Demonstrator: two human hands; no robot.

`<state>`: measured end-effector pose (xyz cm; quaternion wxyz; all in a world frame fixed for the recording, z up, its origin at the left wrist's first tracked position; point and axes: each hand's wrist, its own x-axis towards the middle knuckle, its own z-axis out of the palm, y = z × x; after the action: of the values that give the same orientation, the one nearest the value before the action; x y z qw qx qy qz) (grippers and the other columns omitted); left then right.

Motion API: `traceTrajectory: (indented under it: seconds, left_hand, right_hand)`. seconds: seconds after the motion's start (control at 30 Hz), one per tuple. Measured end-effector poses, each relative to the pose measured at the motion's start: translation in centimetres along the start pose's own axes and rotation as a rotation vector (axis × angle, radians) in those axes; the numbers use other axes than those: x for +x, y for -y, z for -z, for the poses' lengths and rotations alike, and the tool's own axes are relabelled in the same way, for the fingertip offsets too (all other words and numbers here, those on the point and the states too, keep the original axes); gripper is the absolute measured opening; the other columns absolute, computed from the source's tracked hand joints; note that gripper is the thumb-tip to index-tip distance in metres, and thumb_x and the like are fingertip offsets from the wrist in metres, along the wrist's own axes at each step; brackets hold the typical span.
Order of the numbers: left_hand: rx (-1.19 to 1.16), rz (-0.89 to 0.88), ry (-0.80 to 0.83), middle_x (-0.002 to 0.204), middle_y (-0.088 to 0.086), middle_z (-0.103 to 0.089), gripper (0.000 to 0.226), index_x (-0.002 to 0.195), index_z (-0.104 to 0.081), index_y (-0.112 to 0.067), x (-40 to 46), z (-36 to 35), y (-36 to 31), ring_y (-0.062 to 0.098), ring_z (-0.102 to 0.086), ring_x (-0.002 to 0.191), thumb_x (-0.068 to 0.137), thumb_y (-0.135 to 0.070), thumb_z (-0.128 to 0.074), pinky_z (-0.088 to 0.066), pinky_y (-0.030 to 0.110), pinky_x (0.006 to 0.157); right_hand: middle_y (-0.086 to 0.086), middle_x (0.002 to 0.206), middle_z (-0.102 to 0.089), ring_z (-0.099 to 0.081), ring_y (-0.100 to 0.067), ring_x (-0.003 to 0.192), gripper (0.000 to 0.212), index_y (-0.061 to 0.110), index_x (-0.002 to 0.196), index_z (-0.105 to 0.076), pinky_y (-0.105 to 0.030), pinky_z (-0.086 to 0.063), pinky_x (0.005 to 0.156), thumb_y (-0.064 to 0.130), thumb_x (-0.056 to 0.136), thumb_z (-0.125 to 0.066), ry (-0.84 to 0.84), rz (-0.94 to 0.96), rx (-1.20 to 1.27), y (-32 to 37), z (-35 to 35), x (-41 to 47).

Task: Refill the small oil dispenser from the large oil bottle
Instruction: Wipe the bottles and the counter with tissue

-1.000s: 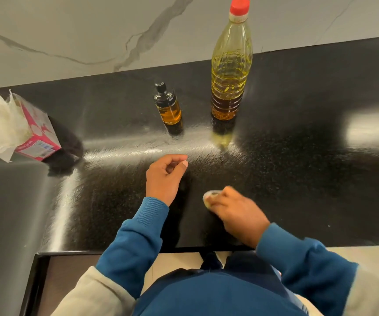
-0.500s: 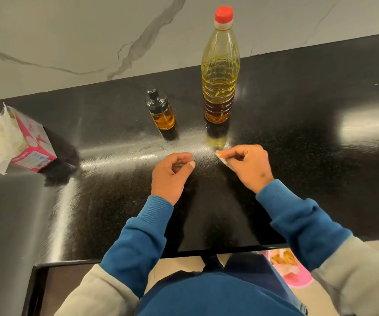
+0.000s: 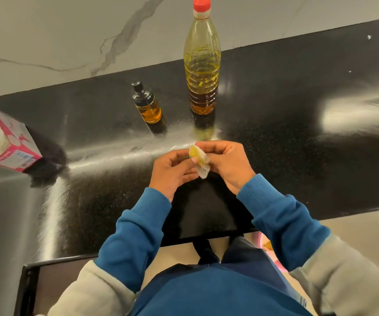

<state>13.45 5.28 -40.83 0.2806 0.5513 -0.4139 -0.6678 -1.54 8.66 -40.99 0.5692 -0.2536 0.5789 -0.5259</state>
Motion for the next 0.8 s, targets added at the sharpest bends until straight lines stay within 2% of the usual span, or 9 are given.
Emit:
traceTrajectory:
  seconds: [0.13,0.27,0.37,0.47,0.57,0.7,0.8]
  left_hand:
    - [-0.043,-0.008,-0.049,0.098,0.014,-0.078,0.017,0.1,-0.073,-0.013,-1.2,-2.2,0.0,0.022,-0.075,0.078,0.087,-0.003,-0.077,-0.059,0.026,0.064]
    - [-0.05,-0.029,-0.077,0.09,0.011,-0.077,0.017,0.094,-0.073,-0.014,-2.9,-4.8,0.7,0.02,-0.074,0.073,0.085,-0.001,-0.078,-0.058,0.024,0.06]
    - [-0.01,-0.047,-0.075,0.084,0.008,-0.077,0.017,0.09,-0.073,-0.014,-4.6,-6.9,2.0,0.021,-0.074,0.074,0.084,0.001,-0.078,-0.059,0.026,0.06]
    - [0.065,-0.093,-0.075,0.08,0.009,-0.076,0.02,0.083,-0.074,-0.014,-6.8,-10.1,4.1,0.022,-0.074,0.073,0.084,0.006,-0.076,-0.059,0.026,0.059]
    - [0.141,-0.151,-0.042,0.084,0.014,-0.076,0.021,0.085,-0.078,-0.012,-9.2,-13.6,6.5,0.023,-0.074,0.076,0.084,0.008,-0.074,-0.062,0.028,0.066]
    - [0.109,-0.129,0.021,0.093,0.02,-0.077,0.014,0.092,-0.079,-0.008,-12.9,-18.6,10.5,0.026,-0.074,0.084,0.087,0.004,-0.072,-0.063,0.036,0.084]
    - [0.163,-0.124,0.039,0.079,-0.006,-0.078,0.024,0.082,-0.078,-0.019,-14.9,-22.3,14.1,0.007,-0.073,0.08,0.084,0.004,-0.076,-0.06,0.025,0.083]
  right_hand:
    - [-0.014,0.094,-0.077,-0.072,-0.035,0.093,0.024,0.003,0.101,-0.077,-0.044,-0.061,0.083,-0.01,0.083,-0.069,-0.028,0.134,-0.166,0.5,1.5,-1.3]
    - [-0.011,0.093,-0.077,-0.073,-0.025,0.088,0.023,0.003,0.101,-0.078,-0.032,-0.062,0.078,-0.01,0.085,-0.067,-0.028,0.215,-0.288,0.7,3.9,-3.2]
    - [-0.018,0.097,-0.075,-0.072,-0.025,0.086,0.016,0.002,0.104,-0.075,-0.035,-0.063,0.076,0.002,0.094,-0.063,0.02,0.103,-0.209,0.2,6.8,-5.6]
    - [-0.025,0.101,-0.072,-0.071,-0.026,0.084,0.019,0.001,0.107,-0.073,-0.037,-0.064,0.073,0.014,0.096,-0.063,0.088,-0.05,-0.122,-0.9,10.6,-9.0]
    - [-0.019,0.095,-0.075,-0.073,-0.022,0.081,0.019,0.003,0.109,-0.073,-0.034,-0.063,0.072,0.01,0.091,-0.07,0.07,-0.036,-0.111,-2.5,14.8,-12.1]
    - [-0.018,0.087,-0.076,-0.071,-0.023,0.075,0.016,0.007,0.101,-0.076,-0.037,-0.063,0.075,0.001,0.087,-0.072,-0.084,0.059,-0.237,-4.9,20.7,-16.0]
    - [-0.011,0.087,-0.077,-0.072,-0.013,0.076,0.017,0.002,0.101,-0.076,-0.024,-0.06,0.074,-0.001,0.086,-0.071,-0.162,0.066,-0.273,-6.6,24.3,-19.3]
